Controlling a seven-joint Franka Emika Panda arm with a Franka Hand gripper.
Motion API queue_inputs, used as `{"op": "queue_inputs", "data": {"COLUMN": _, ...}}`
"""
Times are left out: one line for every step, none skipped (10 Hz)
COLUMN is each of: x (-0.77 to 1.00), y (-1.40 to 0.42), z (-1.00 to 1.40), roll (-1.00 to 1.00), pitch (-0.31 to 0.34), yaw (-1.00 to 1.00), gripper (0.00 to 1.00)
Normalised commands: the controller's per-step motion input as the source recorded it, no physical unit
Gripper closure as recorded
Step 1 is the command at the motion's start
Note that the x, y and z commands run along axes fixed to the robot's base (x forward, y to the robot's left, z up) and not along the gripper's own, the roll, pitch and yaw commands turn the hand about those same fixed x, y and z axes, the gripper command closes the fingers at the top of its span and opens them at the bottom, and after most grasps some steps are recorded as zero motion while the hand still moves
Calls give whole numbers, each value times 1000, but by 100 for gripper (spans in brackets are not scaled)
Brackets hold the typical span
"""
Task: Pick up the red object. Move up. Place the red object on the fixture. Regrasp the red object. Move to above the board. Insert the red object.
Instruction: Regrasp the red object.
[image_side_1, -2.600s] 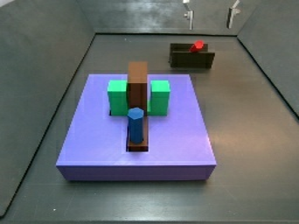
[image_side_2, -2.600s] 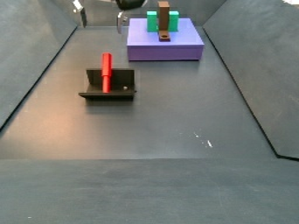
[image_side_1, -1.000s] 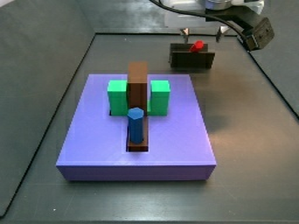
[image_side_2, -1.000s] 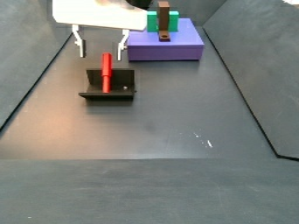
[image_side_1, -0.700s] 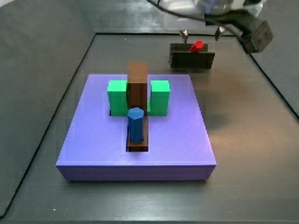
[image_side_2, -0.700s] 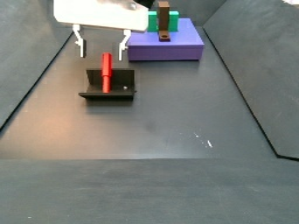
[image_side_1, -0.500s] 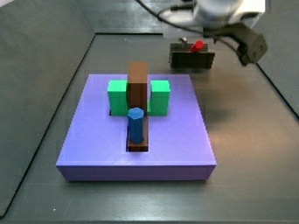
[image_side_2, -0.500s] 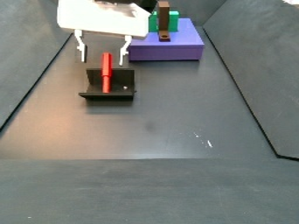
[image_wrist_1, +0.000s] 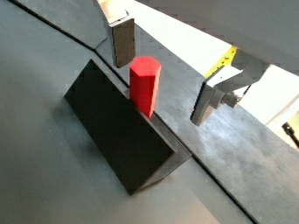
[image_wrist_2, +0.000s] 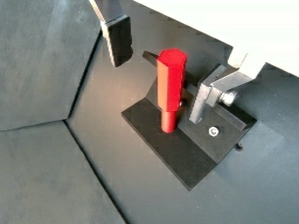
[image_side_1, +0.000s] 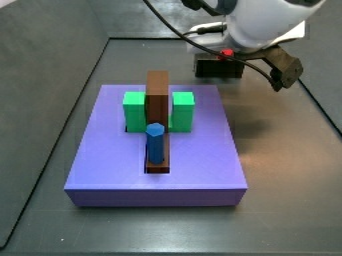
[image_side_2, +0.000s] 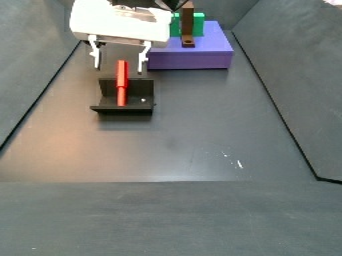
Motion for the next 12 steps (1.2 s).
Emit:
{"op": "queue_inputs", "data": {"x": 54, "y": 0, "z": -226, "roll": 169, "pitch": 0, "yaw": 0, "gripper": 0}}
{"op": "queue_inputs", "data": {"x": 140, "y": 0, "z": -234, "roll": 169, "pitch": 0, "yaw": 0, "gripper": 0}}
{"op": "queue_inputs", "data": {"x": 111, "y": 0, "z": -114, "roll": 91, "pitch": 0, "yaw": 0, "gripper": 0}}
{"op": "queue_inputs", "data": {"x": 23, "y": 0, "z": -31, "roll": 151, "pitch": 6, "yaw": 0, "gripper": 0}}
{"op": "queue_inputs", "data": {"x": 0, "y": 0, "z": 0, "roll": 0, "pitch": 0, "yaw": 0, "gripper": 0}}
{"op": "queue_inputs", "data": {"x": 0, "y": 0, "z": 0, "roll": 0, "pitch": 0, "yaw": 0, "gripper": 100}}
{"op": "queue_inputs", "data": {"x": 0, "y": 0, "z": 0, "roll": 0, "pitch": 0, "yaw": 0, "gripper": 100}}
{"op": "queue_inputs", "data": {"x": 0, "y": 0, "z": 0, "roll": 0, "pitch": 0, "yaw": 0, "gripper": 100}}
{"op": "queue_inputs", "data": {"x": 0, "y": 0, "z": 0, "roll": 0, "pitch": 0, "yaw": 0, "gripper": 100}}
{"op": "queue_inputs", "data": {"x": 0, "y": 0, "z": 0, "roll": 0, "pitch": 0, "yaw": 0, "gripper": 100}}
{"op": "queue_inputs", "data": {"x": 0, "y": 0, "z": 0, "roll": 0, "pitch": 0, "yaw": 0, "gripper": 100}}
{"op": "queue_inputs", "data": {"x": 0, "y": 0, "z": 0, "roll": 0, "pitch": 0, "yaw": 0, "gripper": 100}}
